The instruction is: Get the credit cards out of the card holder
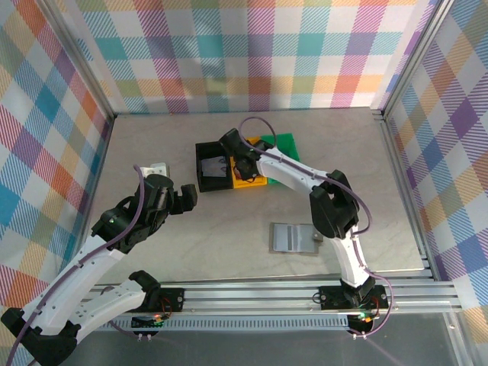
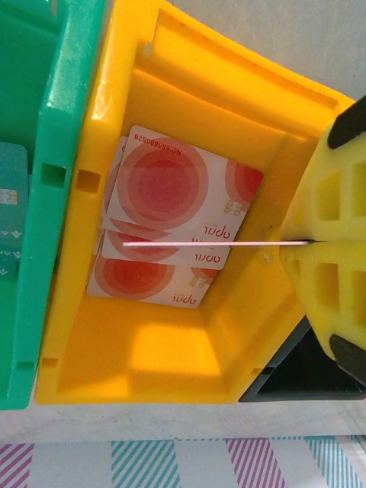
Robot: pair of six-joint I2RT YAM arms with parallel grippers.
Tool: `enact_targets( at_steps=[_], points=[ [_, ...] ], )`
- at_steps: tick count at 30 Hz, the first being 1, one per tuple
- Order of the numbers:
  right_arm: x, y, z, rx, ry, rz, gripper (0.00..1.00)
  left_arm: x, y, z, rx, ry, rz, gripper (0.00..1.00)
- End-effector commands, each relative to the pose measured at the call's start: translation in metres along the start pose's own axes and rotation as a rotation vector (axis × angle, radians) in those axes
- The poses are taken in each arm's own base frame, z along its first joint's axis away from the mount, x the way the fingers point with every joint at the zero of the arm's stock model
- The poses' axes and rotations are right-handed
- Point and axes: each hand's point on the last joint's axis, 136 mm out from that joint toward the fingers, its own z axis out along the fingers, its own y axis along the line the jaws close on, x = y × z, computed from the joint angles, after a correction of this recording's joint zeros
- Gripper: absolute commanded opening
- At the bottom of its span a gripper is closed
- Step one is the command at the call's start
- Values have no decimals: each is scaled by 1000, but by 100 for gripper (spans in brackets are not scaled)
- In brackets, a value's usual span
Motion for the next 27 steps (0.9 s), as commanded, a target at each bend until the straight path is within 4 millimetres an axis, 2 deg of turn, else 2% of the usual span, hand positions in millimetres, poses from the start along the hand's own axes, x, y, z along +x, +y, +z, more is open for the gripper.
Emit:
enact_targets(
  at_steps=[1,27],
  points=[
    [-4,-2,3,33,-34,-1,0,1,7,1,-26,-4,19,100],
    [1,-10,27,67,-58,6,0,0,8,-2,-24,-13,18,100]
  ],
)
